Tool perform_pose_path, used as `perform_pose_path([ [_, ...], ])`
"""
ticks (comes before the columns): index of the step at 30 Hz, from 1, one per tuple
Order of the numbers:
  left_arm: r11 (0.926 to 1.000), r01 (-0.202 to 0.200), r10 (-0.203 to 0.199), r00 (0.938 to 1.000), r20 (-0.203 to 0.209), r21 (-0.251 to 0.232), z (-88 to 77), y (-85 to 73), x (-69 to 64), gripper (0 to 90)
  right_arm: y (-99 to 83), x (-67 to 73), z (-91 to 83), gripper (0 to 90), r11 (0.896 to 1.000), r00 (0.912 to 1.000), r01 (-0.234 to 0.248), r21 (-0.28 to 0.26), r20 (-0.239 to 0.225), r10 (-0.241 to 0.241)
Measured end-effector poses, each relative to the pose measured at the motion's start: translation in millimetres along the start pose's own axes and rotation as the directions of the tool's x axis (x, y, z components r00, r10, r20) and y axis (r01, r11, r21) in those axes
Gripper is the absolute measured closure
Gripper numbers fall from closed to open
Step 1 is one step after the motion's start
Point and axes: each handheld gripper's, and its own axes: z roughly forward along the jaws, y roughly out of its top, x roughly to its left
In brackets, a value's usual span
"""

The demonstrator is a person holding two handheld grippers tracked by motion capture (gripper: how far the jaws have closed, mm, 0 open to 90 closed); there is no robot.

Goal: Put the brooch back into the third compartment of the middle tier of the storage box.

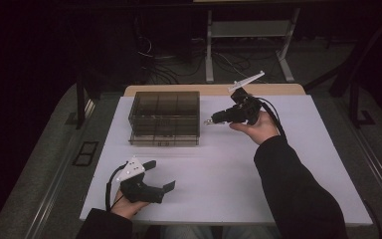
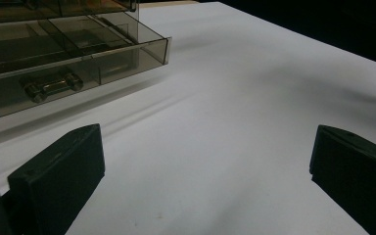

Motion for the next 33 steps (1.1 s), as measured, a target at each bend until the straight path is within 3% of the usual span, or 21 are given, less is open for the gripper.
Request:
perform_pose_path([
  [17,1.0,0.006,-0.006,1.0,0.0,-0.005,-0.4,-0.1,0.2,0.0,21.1,11.8,13.3,79.8,0.999,0.9994,0.034,0.015,-0.008,-0.034],
  [33,0.9999,0.007,-0.007,1.0,0.002,-0.008,-0.9,0.0,0.3,0.0,28.8,16.4,40.7,79.8,0.998,0.9985,0.051,0.034,-0.022,-0.05],
])
